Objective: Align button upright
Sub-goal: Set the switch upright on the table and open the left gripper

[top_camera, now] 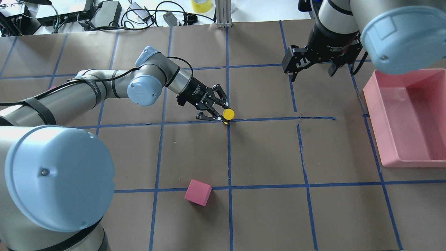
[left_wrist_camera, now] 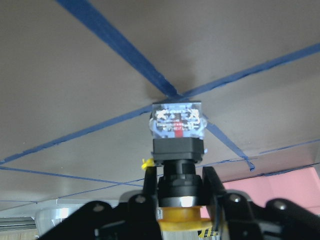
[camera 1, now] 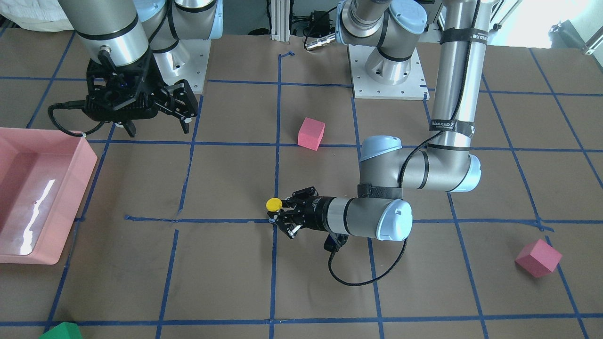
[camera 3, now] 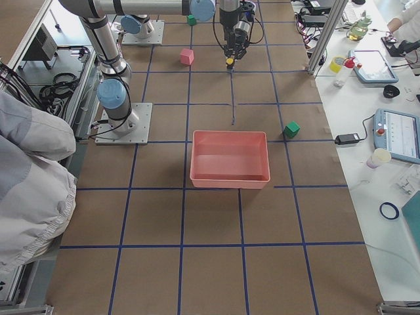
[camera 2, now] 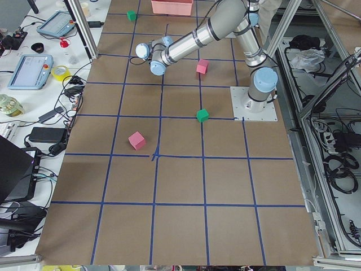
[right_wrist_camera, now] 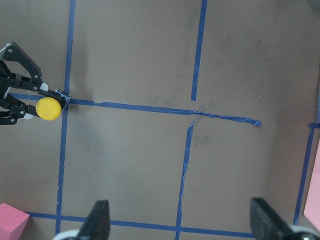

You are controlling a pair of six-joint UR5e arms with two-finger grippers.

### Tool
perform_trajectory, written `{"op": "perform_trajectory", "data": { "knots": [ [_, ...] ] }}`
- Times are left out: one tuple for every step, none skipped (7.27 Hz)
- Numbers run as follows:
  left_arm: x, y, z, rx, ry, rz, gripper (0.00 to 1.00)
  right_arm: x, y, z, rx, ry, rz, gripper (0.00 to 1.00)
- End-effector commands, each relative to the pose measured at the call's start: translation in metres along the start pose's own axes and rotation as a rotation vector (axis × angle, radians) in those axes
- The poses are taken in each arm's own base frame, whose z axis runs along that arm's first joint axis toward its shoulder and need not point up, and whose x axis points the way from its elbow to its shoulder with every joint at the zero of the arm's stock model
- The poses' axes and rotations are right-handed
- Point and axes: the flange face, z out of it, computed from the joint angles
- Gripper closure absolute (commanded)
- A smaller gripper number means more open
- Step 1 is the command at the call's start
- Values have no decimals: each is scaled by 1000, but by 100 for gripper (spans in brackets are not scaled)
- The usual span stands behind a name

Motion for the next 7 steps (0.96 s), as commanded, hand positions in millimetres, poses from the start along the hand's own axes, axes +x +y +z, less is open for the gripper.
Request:
{"op": "perform_trajectory", "data": {
  "knots": [
    [-1, -1, 1, 3, 0, 59, 0, 0, 0, 0, 0, 0, 0, 0],
    [3, 12, -10, 16, 14, 69, 0, 0, 0, -1, 1, 0, 0, 0],
    [15, 31, -32, 55, 34, 112, 0, 0, 0, 0, 0, 0, 0, 0],
    [23, 51, -60, 170, 6, 161, 0, 0, 0, 0, 0, 0, 0, 0],
    [26, 70, -95, 282, -4, 208, 0, 0, 0, 0, 0, -2, 0, 0],
    [21, 87, -129, 321, 33, 222, 0, 0, 0, 0, 0, -2, 0, 0],
    [13, 103, -156, 375, 37, 278, 0, -1, 0, 0, 0, 0, 0, 0]
  ]
}}
